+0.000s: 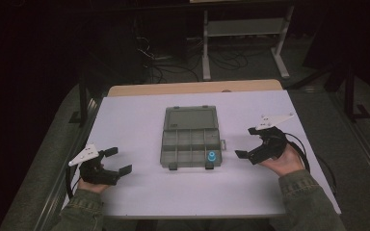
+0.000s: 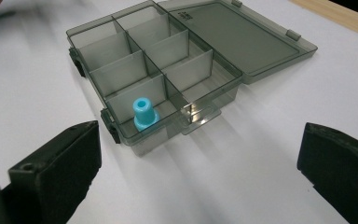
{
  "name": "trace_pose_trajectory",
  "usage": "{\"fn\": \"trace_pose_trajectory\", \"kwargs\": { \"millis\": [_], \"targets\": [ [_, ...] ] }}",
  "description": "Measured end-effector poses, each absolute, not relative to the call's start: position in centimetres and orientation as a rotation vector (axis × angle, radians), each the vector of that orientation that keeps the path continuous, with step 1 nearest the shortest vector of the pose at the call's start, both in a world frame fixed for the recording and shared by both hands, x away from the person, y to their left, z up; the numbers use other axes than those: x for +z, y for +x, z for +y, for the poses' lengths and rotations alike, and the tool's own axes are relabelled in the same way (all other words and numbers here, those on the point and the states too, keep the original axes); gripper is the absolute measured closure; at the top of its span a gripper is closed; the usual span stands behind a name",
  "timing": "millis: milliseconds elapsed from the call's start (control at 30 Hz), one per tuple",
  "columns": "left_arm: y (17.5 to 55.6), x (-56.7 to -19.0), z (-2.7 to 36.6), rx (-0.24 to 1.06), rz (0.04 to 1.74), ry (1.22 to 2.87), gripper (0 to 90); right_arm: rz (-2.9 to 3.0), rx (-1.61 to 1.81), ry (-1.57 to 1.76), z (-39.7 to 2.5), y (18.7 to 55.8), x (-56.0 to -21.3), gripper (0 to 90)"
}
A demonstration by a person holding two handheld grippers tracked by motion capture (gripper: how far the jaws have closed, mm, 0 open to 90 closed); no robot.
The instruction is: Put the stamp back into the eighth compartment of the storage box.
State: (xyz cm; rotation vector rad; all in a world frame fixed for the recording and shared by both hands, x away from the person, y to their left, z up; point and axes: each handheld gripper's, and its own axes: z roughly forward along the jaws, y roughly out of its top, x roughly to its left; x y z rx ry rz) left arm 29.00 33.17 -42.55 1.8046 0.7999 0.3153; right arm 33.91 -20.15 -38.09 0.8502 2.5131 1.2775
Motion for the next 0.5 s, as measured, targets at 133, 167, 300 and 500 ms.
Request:
{"fn": "trace_pose_trajectory", "kwargs": {
  "millis": [133, 167, 300, 500],
  "targets": [
    [29.0, -42.5, 33.2, 0.316, 0.799, 1.805, 0.0, 2.511, 1.274, 0.869, -20.6, 33.6, -38.2, 0.0],
    [29.0, -42.5, 33.2, 0.316, 0.799, 1.805, 0.0, 2.509, 1.276, 0.872, -20.6, 33.5, -38.2, 0.0],
    [29.0, -42.5, 33.2, 0.317, 0.799, 1.805, 0.0, 2.504, 1.281, 0.875, -20.9, 33.3, -38.3, 0.0],
    [29.0, -42.5, 33.2, 0.317, 0.799, 1.805, 0.0, 2.493, 1.278, 0.892, -21.4, 33.1, -38.8, 0.0]
  ]
}}
